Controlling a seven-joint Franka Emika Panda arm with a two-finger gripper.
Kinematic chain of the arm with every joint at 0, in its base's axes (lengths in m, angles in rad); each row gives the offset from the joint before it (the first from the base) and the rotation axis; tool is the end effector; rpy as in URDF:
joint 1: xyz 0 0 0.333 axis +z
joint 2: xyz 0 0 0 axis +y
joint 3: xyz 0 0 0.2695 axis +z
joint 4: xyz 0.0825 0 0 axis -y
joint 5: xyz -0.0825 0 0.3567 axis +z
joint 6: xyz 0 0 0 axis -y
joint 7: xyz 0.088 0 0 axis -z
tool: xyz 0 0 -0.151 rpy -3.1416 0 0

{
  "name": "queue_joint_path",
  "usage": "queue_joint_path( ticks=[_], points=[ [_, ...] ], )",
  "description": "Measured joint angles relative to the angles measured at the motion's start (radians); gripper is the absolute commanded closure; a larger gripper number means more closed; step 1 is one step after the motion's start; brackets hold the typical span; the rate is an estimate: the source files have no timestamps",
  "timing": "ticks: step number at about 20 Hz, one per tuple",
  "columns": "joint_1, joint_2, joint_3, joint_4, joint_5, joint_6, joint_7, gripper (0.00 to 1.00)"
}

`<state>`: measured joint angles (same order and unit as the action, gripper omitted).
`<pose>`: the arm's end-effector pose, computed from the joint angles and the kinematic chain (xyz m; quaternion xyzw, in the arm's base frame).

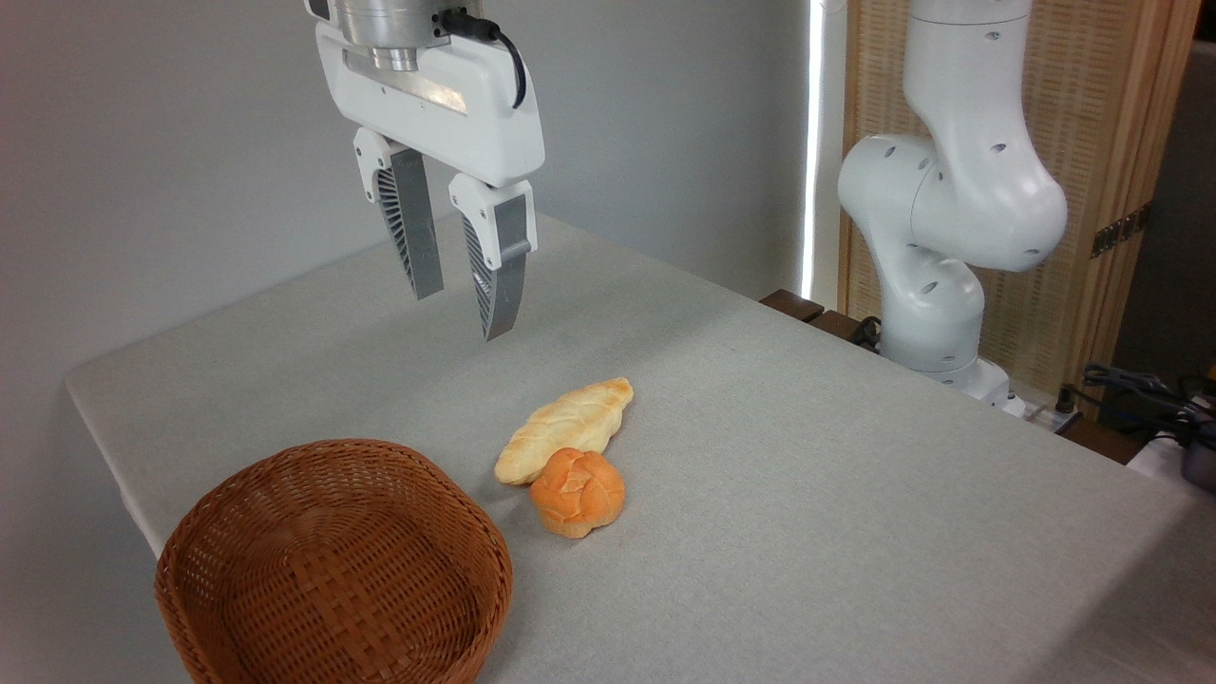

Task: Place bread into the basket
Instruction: 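Lower the open gripper down onto the pale yellow bread roll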

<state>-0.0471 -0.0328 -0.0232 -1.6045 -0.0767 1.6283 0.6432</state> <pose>0.5247 -0.0483 0.5419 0.9364 -0.3478 0.0378 0.0284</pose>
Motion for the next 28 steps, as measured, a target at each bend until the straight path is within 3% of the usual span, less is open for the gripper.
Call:
queue_joint_path(
  ticks=[15,19,28],
  points=[
    [-0.008,-0.001,0.015,-0.068,0.000,0.005,0.000,0.00],
    [-0.030,-0.067,0.006,-0.228,0.000,0.134,0.000,0.00],
    [-0.058,-0.179,-0.075,-0.533,-0.004,0.275,-0.001,0.03]
  ],
)
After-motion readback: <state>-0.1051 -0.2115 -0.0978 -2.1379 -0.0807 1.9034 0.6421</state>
